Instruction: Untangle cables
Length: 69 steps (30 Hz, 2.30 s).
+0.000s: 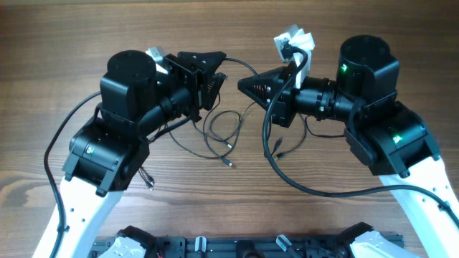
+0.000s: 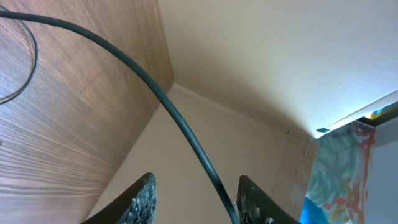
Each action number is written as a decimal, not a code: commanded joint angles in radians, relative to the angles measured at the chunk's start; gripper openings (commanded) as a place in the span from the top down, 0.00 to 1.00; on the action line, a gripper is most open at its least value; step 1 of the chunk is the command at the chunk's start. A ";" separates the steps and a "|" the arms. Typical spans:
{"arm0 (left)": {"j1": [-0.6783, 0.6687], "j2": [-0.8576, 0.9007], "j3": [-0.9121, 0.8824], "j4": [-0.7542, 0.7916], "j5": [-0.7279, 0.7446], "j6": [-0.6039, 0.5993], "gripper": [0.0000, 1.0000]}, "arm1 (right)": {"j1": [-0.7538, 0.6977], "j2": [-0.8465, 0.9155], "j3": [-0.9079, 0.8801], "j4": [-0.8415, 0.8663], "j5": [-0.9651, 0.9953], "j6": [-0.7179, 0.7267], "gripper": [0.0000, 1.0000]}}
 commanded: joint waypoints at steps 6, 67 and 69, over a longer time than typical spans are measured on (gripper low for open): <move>0.006 -0.003 0.001 0.012 0.018 0.002 0.75 | 0.003 0.006 0.010 -0.004 -0.032 0.002 0.96; 0.026 0.087 0.274 0.466 -0.538 0.816 0.96 | 0.003 0.008 0.005 -0.222 0.159 0.002 0.00; 0.066 0.157 0.340 0.432 -0.537 0.815 0.96 | 0.003 0.010 0.005 -0.224 0.159 0.002 0.00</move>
